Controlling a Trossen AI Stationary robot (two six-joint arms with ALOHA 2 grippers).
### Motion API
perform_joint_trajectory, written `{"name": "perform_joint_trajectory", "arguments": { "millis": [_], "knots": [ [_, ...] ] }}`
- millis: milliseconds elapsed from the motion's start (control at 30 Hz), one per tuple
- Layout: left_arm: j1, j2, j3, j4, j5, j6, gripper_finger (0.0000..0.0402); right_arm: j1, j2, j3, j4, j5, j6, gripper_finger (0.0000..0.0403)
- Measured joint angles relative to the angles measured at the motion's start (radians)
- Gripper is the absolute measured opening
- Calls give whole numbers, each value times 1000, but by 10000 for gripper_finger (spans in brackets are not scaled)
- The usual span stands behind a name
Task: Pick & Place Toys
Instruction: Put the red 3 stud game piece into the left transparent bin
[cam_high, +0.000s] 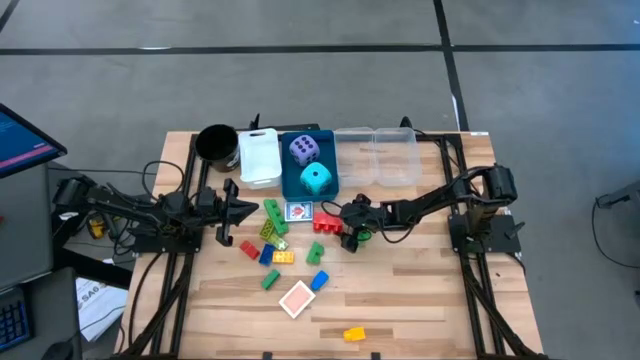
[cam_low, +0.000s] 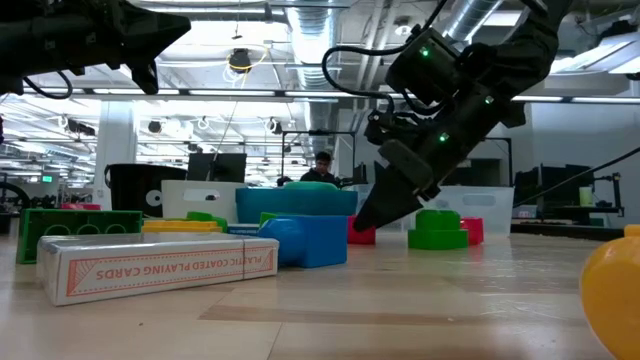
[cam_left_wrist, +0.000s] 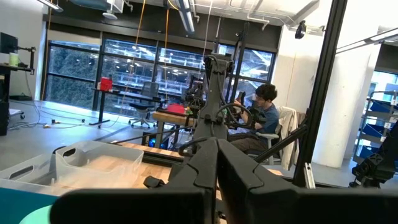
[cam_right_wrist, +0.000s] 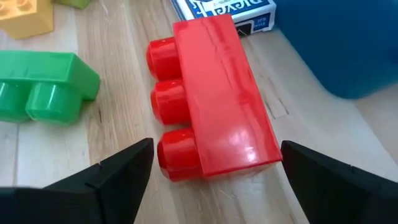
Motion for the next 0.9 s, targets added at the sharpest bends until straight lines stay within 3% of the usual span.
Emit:
{"name": "perform_joint_trajectory", "arguments": {
  "millis": [567,900],
  "knots": [
    [0,0,0,0,0,0,3,0,0,0,-4,-5,-40,342],
    [0,0,0,0,0,0,3,0,0,0,-3,-7,-40,281]
  ]
}}
